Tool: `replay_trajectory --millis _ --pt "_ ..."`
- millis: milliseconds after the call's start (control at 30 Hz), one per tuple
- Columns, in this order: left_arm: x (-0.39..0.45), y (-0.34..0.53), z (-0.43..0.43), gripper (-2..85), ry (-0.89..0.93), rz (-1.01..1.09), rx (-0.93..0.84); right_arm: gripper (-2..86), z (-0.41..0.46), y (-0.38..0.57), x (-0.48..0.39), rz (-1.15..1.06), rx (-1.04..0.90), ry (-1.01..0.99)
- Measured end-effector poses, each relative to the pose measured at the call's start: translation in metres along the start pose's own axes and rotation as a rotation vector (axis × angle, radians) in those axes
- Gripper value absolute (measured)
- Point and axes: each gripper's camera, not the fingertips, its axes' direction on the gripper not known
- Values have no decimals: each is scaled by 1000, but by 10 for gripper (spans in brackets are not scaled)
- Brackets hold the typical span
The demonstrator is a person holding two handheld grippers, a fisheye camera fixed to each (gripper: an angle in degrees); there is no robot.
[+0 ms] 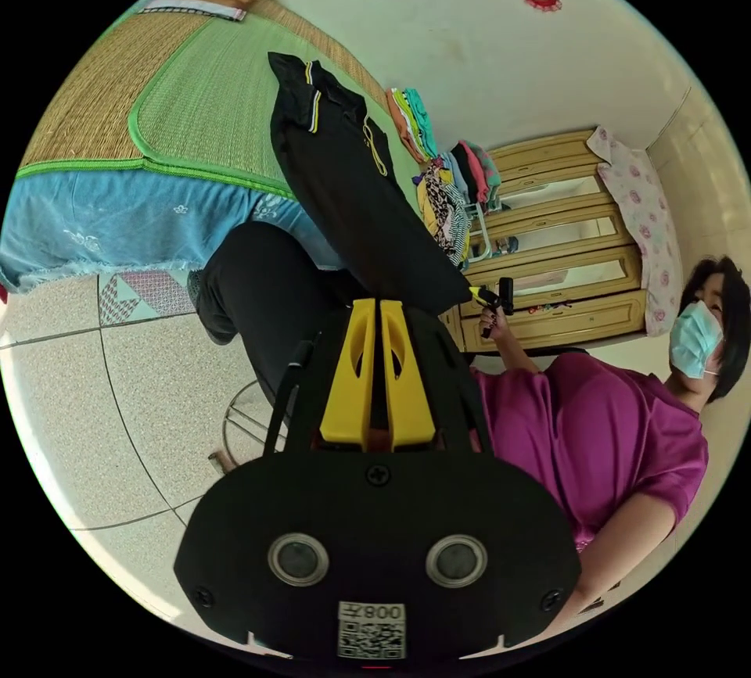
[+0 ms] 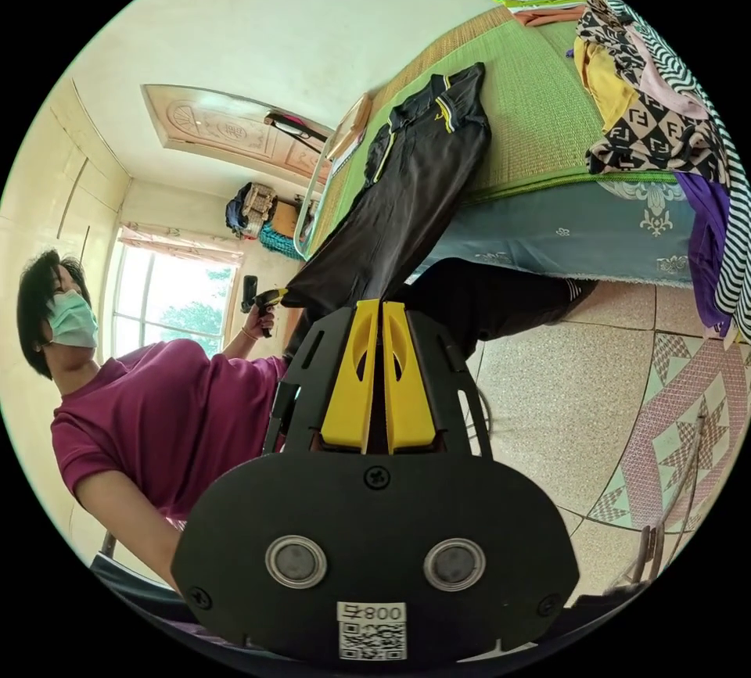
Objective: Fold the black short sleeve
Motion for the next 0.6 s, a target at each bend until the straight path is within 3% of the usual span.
replay_trajectory --millis 600 --pt "34 64 -67 7 173 72 22 3 -23 90 -55 -68 111 -93"
